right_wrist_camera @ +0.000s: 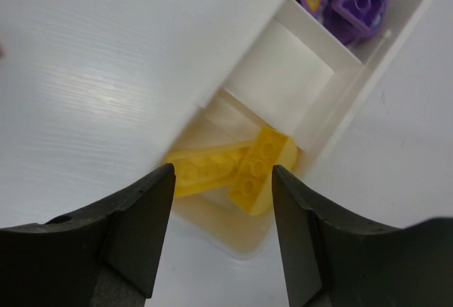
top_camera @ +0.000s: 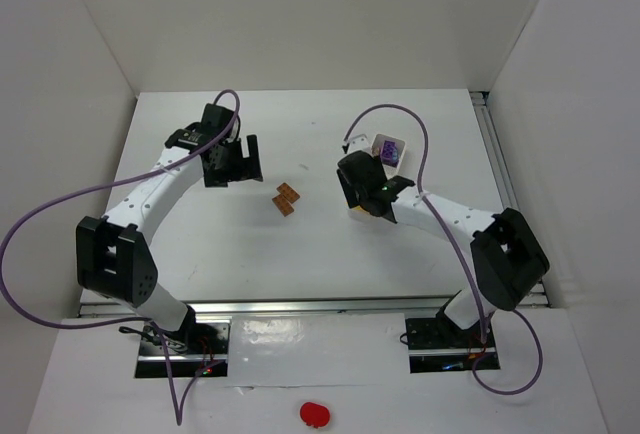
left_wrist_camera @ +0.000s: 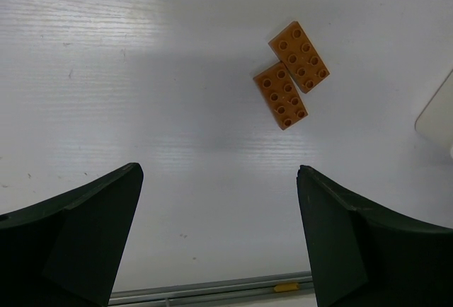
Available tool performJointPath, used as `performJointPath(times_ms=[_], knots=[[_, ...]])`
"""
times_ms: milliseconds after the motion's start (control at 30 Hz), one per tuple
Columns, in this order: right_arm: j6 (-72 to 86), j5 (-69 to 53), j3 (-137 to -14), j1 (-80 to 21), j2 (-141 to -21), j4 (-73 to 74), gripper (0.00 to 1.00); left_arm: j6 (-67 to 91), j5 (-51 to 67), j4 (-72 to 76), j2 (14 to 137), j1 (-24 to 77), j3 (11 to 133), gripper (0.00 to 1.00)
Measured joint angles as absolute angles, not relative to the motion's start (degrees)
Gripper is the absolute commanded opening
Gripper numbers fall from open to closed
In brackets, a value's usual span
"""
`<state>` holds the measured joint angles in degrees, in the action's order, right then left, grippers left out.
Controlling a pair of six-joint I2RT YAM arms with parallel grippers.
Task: Sort the legos into containers by color
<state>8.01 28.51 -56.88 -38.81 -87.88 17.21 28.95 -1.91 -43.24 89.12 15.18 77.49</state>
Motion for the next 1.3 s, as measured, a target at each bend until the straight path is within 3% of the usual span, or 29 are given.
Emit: performJointPath(times_ms=[200,333,867,1167,1300], knots=[[9.06,24.82,-63.92,-44.84,-88.55,16.99,0.64,29.12,-5.32,-44.12,89.19,15.18,78.50,1.00],[10.13,20.75,-66.98,-48.71,-93.38,15.92,0.75,30.50,-7.09,-44.36,89.17,14.74,78.98,1.00],[10.61,13.89,-85.78,-50.59,-118.89,15.99,0.77,33.45,-9.80,-45.39,84.93,9.80,77.19,1.00],[11.35,11.62,-89.27,-50.59,-121.99,16.38,0.77,33.45,-10.24,-45.65,83.05,6.76,75.68,1.00],[12.47,9.89,-88.71,-50.61,-121.99,16.29,0.72,33.45,-10.22,-45.71,83.05,6.46,75.61,1.00]])
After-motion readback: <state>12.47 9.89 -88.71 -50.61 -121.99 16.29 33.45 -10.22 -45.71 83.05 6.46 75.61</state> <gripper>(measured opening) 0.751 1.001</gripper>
